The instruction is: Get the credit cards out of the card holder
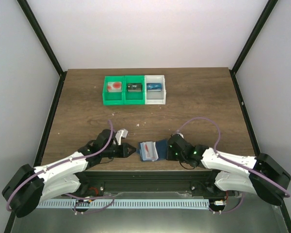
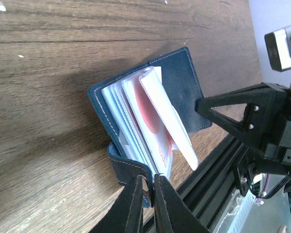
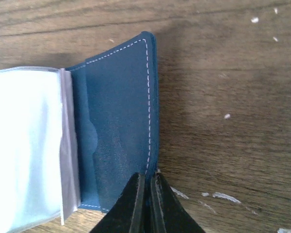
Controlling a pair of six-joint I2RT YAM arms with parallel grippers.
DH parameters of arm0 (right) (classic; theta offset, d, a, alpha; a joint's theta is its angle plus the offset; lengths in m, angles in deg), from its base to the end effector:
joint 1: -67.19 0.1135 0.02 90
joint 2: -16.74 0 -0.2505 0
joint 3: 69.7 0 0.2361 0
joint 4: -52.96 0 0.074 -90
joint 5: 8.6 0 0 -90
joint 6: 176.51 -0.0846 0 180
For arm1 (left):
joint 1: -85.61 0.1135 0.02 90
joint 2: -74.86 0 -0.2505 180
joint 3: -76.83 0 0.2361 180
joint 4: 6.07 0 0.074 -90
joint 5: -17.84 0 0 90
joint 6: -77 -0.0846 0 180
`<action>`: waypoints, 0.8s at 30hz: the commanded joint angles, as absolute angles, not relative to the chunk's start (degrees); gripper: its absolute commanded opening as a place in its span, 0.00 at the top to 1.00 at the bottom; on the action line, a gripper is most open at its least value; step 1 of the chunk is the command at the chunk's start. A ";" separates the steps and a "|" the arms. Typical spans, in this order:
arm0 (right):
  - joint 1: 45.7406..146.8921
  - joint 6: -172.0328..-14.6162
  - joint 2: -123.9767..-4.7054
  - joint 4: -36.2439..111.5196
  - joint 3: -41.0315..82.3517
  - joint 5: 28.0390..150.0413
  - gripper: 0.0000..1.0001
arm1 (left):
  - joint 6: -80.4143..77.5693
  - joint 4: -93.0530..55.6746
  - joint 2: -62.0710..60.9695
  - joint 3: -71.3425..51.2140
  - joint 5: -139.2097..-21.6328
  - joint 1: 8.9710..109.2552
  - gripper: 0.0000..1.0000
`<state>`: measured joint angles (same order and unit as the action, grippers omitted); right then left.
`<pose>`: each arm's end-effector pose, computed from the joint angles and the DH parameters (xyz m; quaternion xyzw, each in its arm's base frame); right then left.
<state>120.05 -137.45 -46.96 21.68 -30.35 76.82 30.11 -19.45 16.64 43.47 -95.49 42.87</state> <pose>0.1343 0.1661 0.1100 -0.0042 0.9547 0.2088 0.2122 0.1399 -0.1749 0.1333 0.0854 0.8814 -0.4243 0.1891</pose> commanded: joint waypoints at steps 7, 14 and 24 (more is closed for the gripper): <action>120.28 -138.95 -47.24 24.03 -32.72 76.49 0.97 | 30.63 -18.05 13.94 42.84 -95.15 42.79 0.66; 120.28 -138.71 -47.13 27.52 -33.89 79.42 0.97 | 32.07 -16.93 15.46 39.99 -97.40 42.69 0.47; 120.28 -139.94 -47.85 32.34 -35.54 83.03 0.98 | 36.99 -10.47 16.95 40.96 -99.60 42.73 0.34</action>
<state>120.05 -138.91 -47.47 29.87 -34.46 81.19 33.83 -16.63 17.54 39.95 -96.96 42.85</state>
